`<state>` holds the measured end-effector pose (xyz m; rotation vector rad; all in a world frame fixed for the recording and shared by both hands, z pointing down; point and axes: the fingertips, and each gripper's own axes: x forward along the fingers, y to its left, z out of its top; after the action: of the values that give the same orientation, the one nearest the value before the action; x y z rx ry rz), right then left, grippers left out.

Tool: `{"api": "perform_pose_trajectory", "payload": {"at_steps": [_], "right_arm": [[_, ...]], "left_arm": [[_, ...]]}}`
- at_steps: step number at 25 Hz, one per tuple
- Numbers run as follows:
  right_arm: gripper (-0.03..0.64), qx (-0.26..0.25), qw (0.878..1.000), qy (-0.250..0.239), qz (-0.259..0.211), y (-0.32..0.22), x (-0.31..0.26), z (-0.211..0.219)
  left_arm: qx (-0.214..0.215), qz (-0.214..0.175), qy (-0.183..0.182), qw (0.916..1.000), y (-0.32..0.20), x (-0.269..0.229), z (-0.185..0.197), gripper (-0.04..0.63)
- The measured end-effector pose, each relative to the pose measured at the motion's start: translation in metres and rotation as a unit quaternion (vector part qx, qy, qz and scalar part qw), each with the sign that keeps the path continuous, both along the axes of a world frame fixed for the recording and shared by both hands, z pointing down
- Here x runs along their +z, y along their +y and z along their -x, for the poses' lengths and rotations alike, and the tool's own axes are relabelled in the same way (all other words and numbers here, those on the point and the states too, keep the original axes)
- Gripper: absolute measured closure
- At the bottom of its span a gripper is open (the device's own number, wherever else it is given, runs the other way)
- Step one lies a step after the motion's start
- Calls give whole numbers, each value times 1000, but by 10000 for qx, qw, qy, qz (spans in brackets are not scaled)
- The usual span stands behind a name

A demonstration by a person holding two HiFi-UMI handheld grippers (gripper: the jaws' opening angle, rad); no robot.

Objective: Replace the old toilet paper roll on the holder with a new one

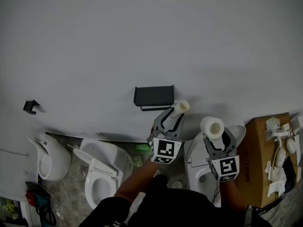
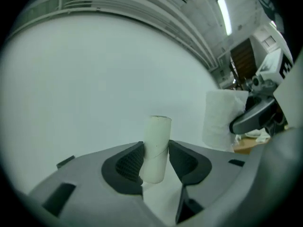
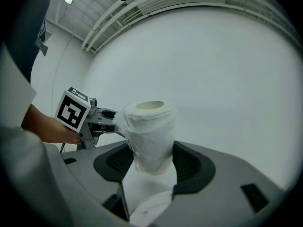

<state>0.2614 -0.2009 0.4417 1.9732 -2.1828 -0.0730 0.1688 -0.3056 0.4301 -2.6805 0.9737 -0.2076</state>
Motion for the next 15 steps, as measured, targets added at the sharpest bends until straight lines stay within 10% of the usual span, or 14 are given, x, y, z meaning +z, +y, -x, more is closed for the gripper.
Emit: {"api": "perform_pose_trajectory", "payload": {"at_steps": [15], "right_arm": [[364, -548, 9984, -159, -14, -6, 1, 46]], "left_arm": [[-620, 948, 1240, 9858, 13, -12, 104, 426]]}}
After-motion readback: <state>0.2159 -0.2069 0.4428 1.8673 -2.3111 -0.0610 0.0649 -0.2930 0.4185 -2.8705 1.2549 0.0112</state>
